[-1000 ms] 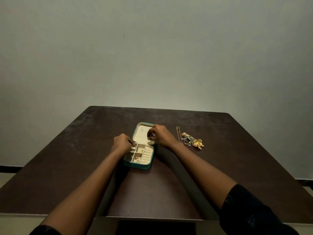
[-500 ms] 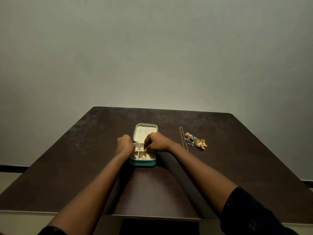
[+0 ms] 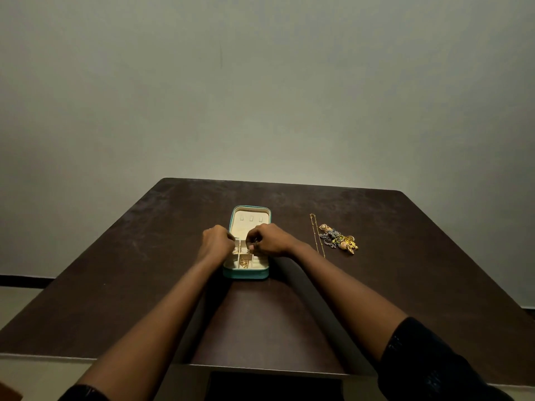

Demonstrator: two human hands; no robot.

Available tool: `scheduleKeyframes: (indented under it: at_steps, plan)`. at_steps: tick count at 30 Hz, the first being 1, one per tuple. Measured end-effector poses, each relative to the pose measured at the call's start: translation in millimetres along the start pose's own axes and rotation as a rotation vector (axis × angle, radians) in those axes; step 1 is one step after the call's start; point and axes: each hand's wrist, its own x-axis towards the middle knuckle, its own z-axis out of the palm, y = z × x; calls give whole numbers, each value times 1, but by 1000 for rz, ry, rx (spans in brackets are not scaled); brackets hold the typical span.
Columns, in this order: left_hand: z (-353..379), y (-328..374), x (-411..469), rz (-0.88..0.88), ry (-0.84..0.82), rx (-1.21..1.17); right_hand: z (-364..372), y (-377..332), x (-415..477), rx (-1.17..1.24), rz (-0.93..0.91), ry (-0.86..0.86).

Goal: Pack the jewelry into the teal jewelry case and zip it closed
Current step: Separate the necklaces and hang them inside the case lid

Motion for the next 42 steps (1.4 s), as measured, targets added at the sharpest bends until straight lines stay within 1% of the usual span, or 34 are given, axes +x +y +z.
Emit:
scheduleKeyframes:
  at_steps: [3, 7, 10, 18, 29, 34, 37, 42]
  plan:
    - [-2, 3, 2, 66, -34, 12, -3, 2, -1, 80, 5, 43]
    - [-5, 8, 2, 84, -128, 37, -5, 2, -1, 131, 1, 85]
    - [-5, 11, 0, 85, -158, 46, -5, 1, -1, 159, 0, 113]
    - [-3, 11, -2, 77, -106, 46, -6, -2, 0, 180, 0, 109]
    - [-17, 11, -2, 99, -227, 27, -5, -2, -2, 146, -31, 100]
    - [-21, 14, -3, 31, -246, -31, -6, -2, -5, 152, -30, 86]
    - [-23, 17, -4, 22, -254, -78, -6, -2, -6, 205, -25, 99]
    - [-26, 16, -4, 67, -225, -108, -9, -2, -7, 326, -19, 125]
